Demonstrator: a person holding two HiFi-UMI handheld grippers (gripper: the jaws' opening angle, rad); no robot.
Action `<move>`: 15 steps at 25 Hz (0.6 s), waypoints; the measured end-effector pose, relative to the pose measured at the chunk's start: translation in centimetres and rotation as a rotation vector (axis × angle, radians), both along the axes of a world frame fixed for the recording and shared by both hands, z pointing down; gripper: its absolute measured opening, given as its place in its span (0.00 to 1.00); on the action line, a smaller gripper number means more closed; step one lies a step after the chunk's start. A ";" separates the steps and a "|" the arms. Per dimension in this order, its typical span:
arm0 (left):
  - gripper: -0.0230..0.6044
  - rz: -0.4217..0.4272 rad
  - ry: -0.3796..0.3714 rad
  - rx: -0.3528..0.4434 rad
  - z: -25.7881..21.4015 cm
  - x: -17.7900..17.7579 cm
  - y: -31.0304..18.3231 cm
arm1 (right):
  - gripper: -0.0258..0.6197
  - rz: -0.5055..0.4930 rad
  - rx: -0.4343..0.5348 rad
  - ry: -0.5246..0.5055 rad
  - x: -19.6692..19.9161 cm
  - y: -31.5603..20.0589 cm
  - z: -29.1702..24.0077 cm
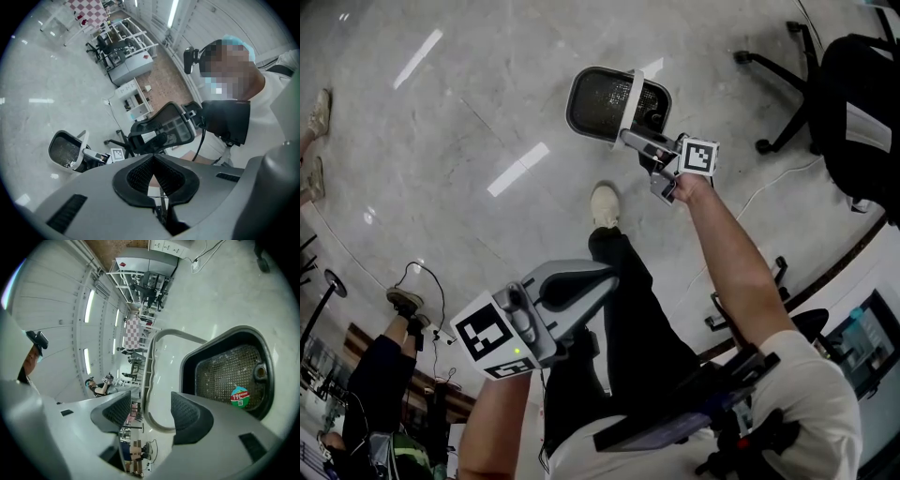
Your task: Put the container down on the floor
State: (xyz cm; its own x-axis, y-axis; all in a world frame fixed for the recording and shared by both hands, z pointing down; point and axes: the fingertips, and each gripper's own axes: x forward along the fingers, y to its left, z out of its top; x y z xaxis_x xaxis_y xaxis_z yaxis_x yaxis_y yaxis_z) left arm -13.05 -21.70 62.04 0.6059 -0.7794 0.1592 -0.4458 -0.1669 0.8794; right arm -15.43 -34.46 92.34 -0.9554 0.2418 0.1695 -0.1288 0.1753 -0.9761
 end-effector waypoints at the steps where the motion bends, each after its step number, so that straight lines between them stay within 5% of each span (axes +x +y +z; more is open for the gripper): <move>1: 0.05 0.005 0.000 0.005 -0.4 0.1 0.1 | 0.39 -0.002 0.003 0.011 0.8 0.2 -0.2; 13: 0.05 0.124 -0.047 0.097 -8.6 3.5 6.0 | 0.40 0.011 0.043 0.118 12.4 6.7 -9.9; 15: 0.05 0.140 -0.058 0.123 -10.7 3.9 7.8 | 0.28 0.036 0.085 0.121 13.3 8.7 -13.2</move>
State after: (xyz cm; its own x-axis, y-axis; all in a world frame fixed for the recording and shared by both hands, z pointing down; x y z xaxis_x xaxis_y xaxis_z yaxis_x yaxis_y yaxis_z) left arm -9.12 -13.86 51.33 0.7026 -0.7037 0.1056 -0.4597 -0.3356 0.8222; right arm -2.08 -25.73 79.12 -0.9345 0.1872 0.3028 -0.2528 0.2496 -0.9348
